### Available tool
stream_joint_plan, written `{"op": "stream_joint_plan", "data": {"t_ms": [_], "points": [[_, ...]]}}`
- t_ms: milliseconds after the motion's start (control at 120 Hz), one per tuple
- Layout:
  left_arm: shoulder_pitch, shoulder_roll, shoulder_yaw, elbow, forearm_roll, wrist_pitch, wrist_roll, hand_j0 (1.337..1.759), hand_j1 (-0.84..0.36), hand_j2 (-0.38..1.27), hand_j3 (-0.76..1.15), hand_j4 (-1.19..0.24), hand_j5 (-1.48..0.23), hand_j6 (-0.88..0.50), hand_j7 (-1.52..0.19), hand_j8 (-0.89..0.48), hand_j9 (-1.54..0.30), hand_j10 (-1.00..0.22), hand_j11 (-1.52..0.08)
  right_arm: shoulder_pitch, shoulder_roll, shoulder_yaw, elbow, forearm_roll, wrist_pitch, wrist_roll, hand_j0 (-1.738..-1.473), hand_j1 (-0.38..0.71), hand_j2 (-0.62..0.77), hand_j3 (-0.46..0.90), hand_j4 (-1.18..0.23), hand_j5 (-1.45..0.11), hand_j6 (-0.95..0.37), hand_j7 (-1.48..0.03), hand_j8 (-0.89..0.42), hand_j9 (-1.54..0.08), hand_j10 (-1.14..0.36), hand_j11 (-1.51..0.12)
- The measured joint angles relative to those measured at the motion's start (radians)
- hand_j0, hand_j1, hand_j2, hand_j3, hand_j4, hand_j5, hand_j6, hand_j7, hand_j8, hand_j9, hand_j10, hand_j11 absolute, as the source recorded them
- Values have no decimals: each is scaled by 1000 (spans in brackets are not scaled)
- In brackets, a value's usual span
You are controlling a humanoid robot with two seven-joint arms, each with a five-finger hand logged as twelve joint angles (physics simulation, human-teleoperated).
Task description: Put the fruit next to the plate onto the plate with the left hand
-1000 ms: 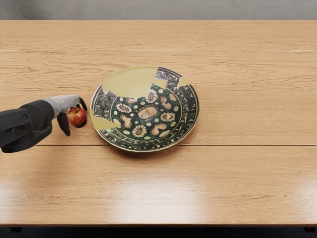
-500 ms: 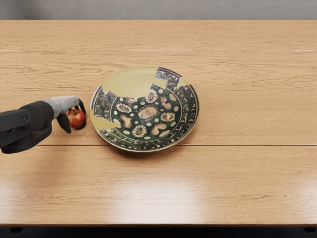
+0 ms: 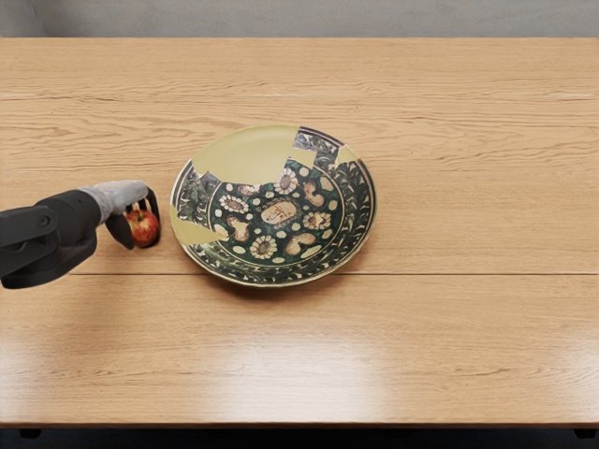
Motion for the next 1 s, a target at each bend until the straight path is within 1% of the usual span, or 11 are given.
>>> {"op": "stream_joint_plan", "data": {"t_ms": [125, 342, 567, 592, 667, 758, 917, 950, 975, 983, 1000], "points": [[-5, 1, -1, 1, -9, -1, 0, 1654, -293, 184, 0, -512, -798, -420, -811, -562, -809, -601, -810, 0, 0, 0, 0, 0, 0, 0, -1658, -334, -3, 0, -13, -17, -12, -17, -12, -17, -13, -17], [-24, 12, -11, 18, -55, 0, 0, 1653, -253, 132, 0, -524, -835, -433, -841, -571, -838, -617, -839, 0, 0, 0, 0, 0, 0, 0, -1658, -334, -3, 0, -13, -16, -12, -17, -12, -17, -13, -17], [-54, 46, -16, 32, -80, -1, 0, 1654, -256, 248, 0, -522, -868, -436, -867, -578, -861, -635, -862, 0, 0, 0, 0, 0, 0, 0, -1658, -334, -3, 0, -13, -17, -12, -17, -12, -17, -13, -17], [-62, 47, -19, 32, -82, -1, 0, 1654, -257, 235, 0, -528, -871, -440, -868, -583, -862, -636, -863, 0, 0, 0, 0, 0, 0, 0, -1658, -334, -3, 0, -13, -17, -12, -17, -12, -17, -13, -17], [-100, 65, -26, 33, -95, -1, 0, 1655, -268, 306, 0, -525, -873, -439, -864, -576, -864, -639, -866, 1, 0, 0, 0, 0, 0, 0, -1658, -334, -3, 0, -13, -16, -12, -17, -12, -17, -12, -17], [-147, 68, -31, 33, -124, -4, 0, 1655, -272, 295, 0, -519, -879, -439, -863, -575, -866, -643, -868, 1, 0, 0, 0, 0, 0, 0, -1658, -334, -3, 0, -12, -16, -12, -16, -12, -16, -12, -16], [-202, 63, -38, 33, -186, -8, 0, 1655, -259, 233, 0, -514, -885, -440, -863, -572, -871, -644, -873, 2, 0, 0, 0, 0, 0, 0, -1658, -334, -3, 0, -13, -17, -12, -17, -12, -17, -13, -17], [-221, 59, -40, 32, -205, -11, 0, 1655, -262, 279, 0, -511, -879, -455, -864, -574, -870, -646, -872, 2, 0, 0, 0, 0, 0, 0, -1658, -333, -3, 0, -13, -17, -12, -17, -13, -17, -13, -17], [-233, 56, -41, 32, -218, -14, 0, 1655, -270, 271, 0, -518, -878, -438, -863, -569, -871, -646, -873, 2, 0, 0, 0, 0, 0, 0, -1658, -333, -3, 0, -13, -17, -13, -17, -13, -17, -13, -17], [-240, 56, -41, 32, -223, -15, 0, 1655, -268, 306, 0, -513, -881, -436, -864, -571, -870, -646, -872, 2, 0, 0, 0, 0, 0, 0, -1658, -333, -3, 0, -13, -17, -12, -17, -13, -17, -13, -17], [-248, 55, -42, 32, -231, -17, 0, 1656, -277, 287, 0, -512, -880, -443, -863, -577, -870, -646, -872, 2, 0, 0, 0, 0, 0, 0, -1658, -334, -3, 0, -13, -17, -12, -17, -12, -17, -12, -17]]}}
